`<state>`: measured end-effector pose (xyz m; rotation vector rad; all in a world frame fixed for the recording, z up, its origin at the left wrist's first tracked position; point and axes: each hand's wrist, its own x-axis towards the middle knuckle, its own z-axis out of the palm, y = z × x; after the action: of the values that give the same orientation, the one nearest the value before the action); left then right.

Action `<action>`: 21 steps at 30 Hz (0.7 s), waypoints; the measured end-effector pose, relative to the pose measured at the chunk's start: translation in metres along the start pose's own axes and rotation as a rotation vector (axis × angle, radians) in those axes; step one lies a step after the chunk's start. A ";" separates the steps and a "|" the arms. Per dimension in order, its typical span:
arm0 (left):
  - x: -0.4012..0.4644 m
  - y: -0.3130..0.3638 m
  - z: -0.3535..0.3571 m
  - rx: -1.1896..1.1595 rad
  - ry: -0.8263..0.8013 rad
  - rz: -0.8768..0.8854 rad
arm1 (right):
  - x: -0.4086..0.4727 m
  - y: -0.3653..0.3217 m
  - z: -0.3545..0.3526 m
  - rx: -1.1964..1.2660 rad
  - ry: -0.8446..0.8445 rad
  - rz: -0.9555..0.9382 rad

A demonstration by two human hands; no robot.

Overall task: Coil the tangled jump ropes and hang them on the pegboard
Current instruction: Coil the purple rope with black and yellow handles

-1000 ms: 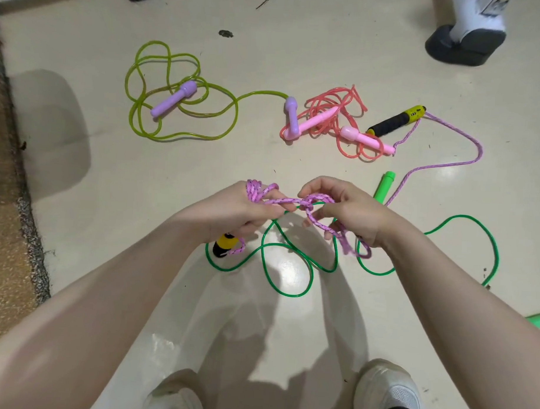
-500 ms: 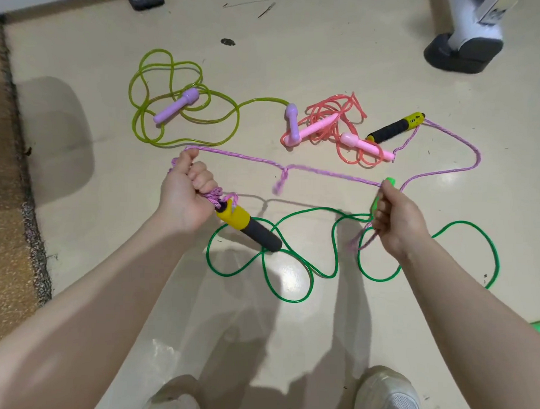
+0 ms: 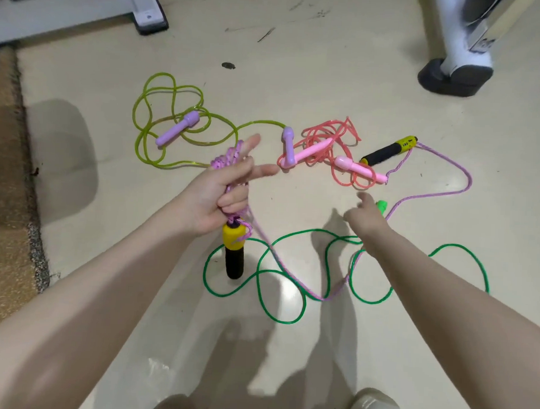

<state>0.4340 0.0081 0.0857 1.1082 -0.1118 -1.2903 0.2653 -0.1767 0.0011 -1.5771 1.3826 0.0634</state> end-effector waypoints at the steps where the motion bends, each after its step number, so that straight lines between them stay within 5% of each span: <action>1: -0.005 0.009 0.012 0.053 -0.074 -0.031 | -0.008 -0.025 -0.007 0.053 -0.088 -0.143; 6: -0.050 0.069 0.078 0.334 -0.363 -0.277 | -0.094 -0.143 -0.048 -0.009 -0.715 -0.574; 10: -0.106 0.128 0.155 0.346 -0.544 -0.336 | -0.175 -0.200 -0.108 -0.172 -0.840 -0.545; 12: -0.141 0.160 0.195 0.340 -0.462 -0.286 | -0.205 -0.214 -0.143 -0.181 -0.748 -0.421; 16: -0.214 0.230 0.279 0.126 -0.020 -0.106 | -0.255 -0.233 -0.225 0.024 -0.487 -0.207; 21: -0.299 0.295 0.348 -0.184 0.204 0.089 | -0.334 -0.294 -0.309 -0.306 -0.664 -0.281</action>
<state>0.3213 0.0043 0.6193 1.0579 0.1066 -1.0793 0.2111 -0.1905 0.5403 -1.7652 0.6474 0.5954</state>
